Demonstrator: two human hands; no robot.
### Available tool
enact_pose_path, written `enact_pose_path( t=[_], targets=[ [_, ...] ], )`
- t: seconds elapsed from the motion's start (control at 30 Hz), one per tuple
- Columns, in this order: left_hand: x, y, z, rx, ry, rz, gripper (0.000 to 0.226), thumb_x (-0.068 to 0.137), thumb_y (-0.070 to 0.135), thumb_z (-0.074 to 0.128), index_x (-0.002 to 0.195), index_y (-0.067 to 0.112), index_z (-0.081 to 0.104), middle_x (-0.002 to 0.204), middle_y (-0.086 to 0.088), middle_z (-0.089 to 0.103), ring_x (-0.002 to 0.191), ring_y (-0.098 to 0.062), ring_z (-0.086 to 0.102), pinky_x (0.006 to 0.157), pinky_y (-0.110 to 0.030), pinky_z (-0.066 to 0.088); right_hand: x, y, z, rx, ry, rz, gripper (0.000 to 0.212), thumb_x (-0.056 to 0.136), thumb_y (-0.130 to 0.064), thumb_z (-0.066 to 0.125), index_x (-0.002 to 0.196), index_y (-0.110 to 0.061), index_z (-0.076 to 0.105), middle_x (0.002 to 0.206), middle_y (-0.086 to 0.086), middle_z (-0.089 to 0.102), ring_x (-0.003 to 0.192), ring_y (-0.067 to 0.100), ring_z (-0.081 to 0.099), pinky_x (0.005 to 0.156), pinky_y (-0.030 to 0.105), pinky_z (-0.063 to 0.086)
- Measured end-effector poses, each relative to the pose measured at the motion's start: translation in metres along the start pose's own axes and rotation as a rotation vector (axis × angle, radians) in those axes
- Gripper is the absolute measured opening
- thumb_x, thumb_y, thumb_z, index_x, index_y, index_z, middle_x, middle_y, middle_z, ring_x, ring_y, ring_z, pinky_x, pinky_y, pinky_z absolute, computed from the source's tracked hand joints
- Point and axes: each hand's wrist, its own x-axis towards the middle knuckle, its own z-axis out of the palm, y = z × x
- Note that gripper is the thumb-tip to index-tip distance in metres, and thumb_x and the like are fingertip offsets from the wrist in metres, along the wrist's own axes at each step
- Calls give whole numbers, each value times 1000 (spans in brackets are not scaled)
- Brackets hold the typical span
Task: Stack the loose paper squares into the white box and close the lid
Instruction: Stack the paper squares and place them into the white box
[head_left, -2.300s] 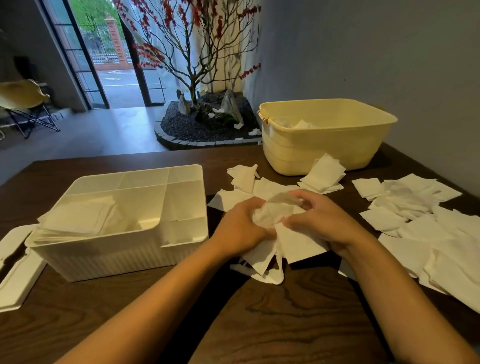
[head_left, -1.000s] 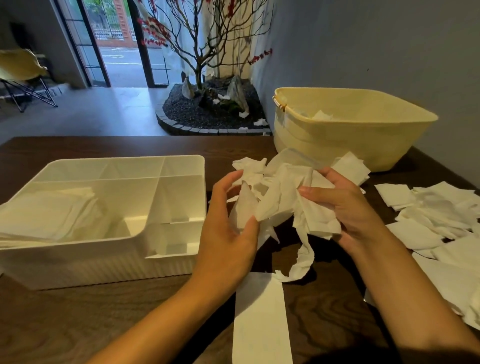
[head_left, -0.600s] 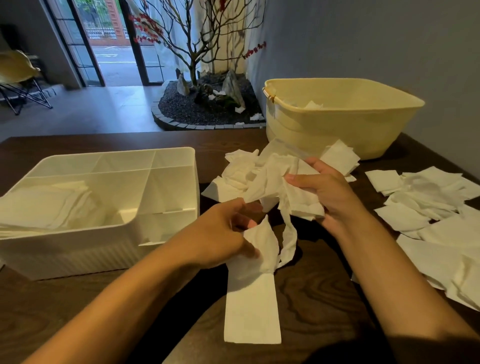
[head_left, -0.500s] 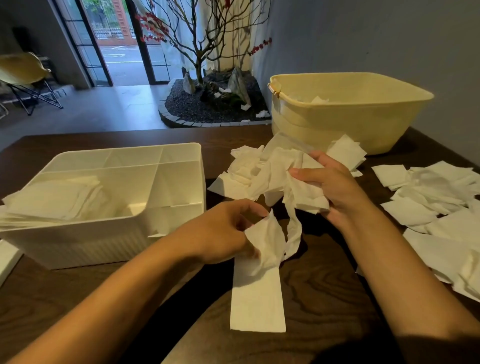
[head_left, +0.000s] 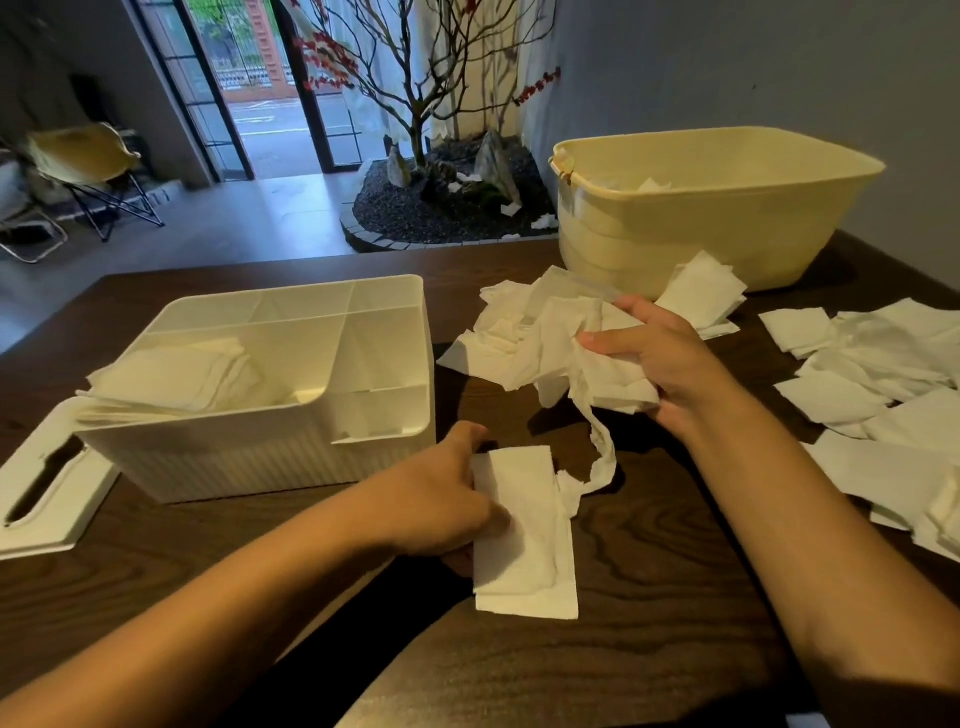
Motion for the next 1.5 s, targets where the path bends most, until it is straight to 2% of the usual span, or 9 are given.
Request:
enact_pose_path(
  t=[0.1,0.37,0.6,0.77,0.87,1.03,1.2,1.37,1.5],
  targets=[
    [0,5,-2,135,98,38,85,92,29,71,156,31,15,148,-4,47,108,-20,65,87,-30,60,-1,2,0,-5,6,8,38,80,6,72,106,-21,67,106,7,74,94,24,73,69,35,61],
    [0,11,2,401,57,60,75,83,35,79,146,31,37,137,3,55,116,-18,58,97,-31,52,-1,3,1,-57,-1,25,37,81,4,72,110,-19,66,103,5,74,90,22,74,71,37,62],
    [7,24,-8,322,61,158,17,89,30,73,103,23,64,95,7,61,92,-12,59,80,-24,51,-2,-1,-2,-71,24,5,48,80,2,74,121,-19,64,107,5,74,92,24,74,79,43,61],
    [7,32,-20,-340,344,346,8,91,22,69,90,30,68,84,12,73,77,-4,68,60,-18,51,-2,-5,-3,-47,39,-45,48,78,4,75,121,-16,65,107,9,74,92,26,74,83,46,60],
    [20,44,-28,-567,515,422,16,94,21,66,109,23,70,102,5,74,87,-12,68,70,-29,56,-2,-6,-2,-78,53,-71,49,77,3,76,120,-17,65,107,9,73,93,25,73,80,43,61],
    [45,49,-23,69,987,584,9,91,21,60,98,24,56,91,7,62,80,-13,57,66,-33,48,-4,-7,-2,-78,13,-61,47,77,1,77,117,-21,66,105,6,74,91,23,74,82,45,61],
    [70,37,-4,-60,794,546,11,91,18,60,96,28,59,87,14,65,78,-5,59,61,-17,39,-3,-7,-5,-30,8,-58,45,77,2,76,112,-24,67,104,7,75,87,21,75,77,38,61],
    [72,29,-26,98,1073,587,23,83,8,69,97,24,63,96,6,62,84,-13,56,65,-12,36,-4,-12,-9,140,-71,-18,47,80,4,70,120,-20,65,102,8,76,88,24,75,63,34,60],
    [69,34,-17,-167,710,581,18,97,25,58,109,35,68,101,18,70,94,-5,64,76,-26,49,-5,-13,-7,212,-132,-15,54,69,-1,72,118,-21,66,105,10,75,89,25,74,67,35,60]
  ],
)
